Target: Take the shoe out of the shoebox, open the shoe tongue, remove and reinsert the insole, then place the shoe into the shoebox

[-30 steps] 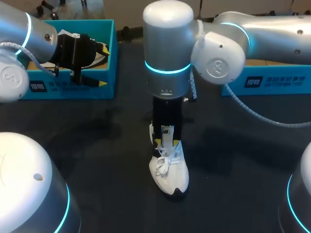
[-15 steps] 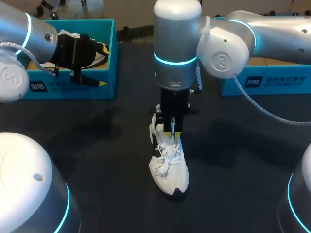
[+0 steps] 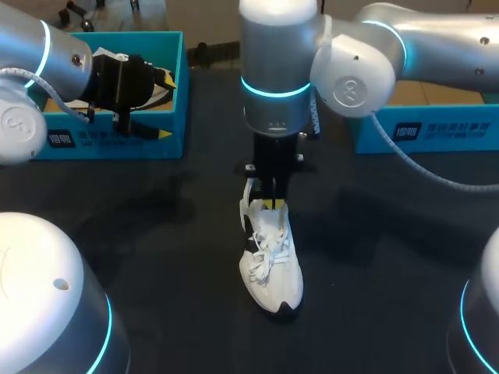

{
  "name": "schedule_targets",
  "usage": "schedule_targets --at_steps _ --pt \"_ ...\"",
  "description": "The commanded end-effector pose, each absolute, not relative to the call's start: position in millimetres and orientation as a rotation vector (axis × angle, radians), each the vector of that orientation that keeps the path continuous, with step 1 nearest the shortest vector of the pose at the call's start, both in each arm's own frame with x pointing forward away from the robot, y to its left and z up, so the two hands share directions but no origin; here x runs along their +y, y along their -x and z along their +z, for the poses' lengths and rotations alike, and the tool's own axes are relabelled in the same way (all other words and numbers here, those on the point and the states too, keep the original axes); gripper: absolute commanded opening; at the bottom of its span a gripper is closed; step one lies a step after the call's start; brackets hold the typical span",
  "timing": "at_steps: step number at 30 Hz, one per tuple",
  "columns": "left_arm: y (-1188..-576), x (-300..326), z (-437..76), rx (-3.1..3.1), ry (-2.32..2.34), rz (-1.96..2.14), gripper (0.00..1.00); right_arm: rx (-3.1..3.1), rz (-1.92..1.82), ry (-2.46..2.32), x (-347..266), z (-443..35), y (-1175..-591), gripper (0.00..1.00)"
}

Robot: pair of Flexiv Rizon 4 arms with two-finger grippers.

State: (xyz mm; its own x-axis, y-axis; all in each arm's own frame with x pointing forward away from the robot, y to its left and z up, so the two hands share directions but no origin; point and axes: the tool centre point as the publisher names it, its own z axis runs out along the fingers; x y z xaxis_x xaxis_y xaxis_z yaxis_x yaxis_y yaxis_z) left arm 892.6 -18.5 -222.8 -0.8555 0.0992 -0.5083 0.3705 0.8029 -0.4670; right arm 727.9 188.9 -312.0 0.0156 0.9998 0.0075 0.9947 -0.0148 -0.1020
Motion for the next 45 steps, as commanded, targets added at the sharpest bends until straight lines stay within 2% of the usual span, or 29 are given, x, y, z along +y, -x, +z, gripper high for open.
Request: schedule_targets --at_steps 1,4,7,9,12,14,23,24,25,40,45 --pt "-893 -20 -223 2.525 -0.349 -0.780 1.00 -2.150 0.090 2.154 191 -323 -735 0.05" --pt "-893 -20 -223 2.525 -0.349 -0.780 1.00 -2.158 0.103 2.134 190 -324 -737 0.07" --pt "-893 -20 -223 2.525 -0.349 -0.780 1.00 -2.179 0.110 2.145 186 -312 -734 0.16" --pt "-893 -20 -223 2.525 -0.349 -0.780 1.00 -2.203 0.078 2.139 183 -305 -734 0.25" --pt "-893 -20 -223 2.525 -0.349 -0.780 1.00 -2.275 -0.013 2.069 178 -301 -737 0.26" --pt "-893 -20 -223 2.525 -0.349 -0.780 1.00 -2.390 -0.033 1.951 180 -300 -741 0.33" --pt "-893 -20 -223 2.525 -0.349 -0.780 1.00 -2.750 0.010 1.638 184 -288 -753 0.44" --pt "-893 -20 -223 2.525 -0.349 -0.780 1.00 -2.750 0.010 1.638 184 -288 -753 0.80" --pt "-893 -20 -223 2.525 -0.349 -0.780 1.00 -2.750 0.010 1.638 184 -288 -753 1.00" --pt "-893 -20 -223 2.525 -0.349 -0.780 1.00 -2.750 0.010 1.638 184 -288 -753 1.00" --pt "-893 -20 -223 2.525 -0.349 -0.780 1.00 -2.974 -0.016 1.301 181 -286 -763 1.00"
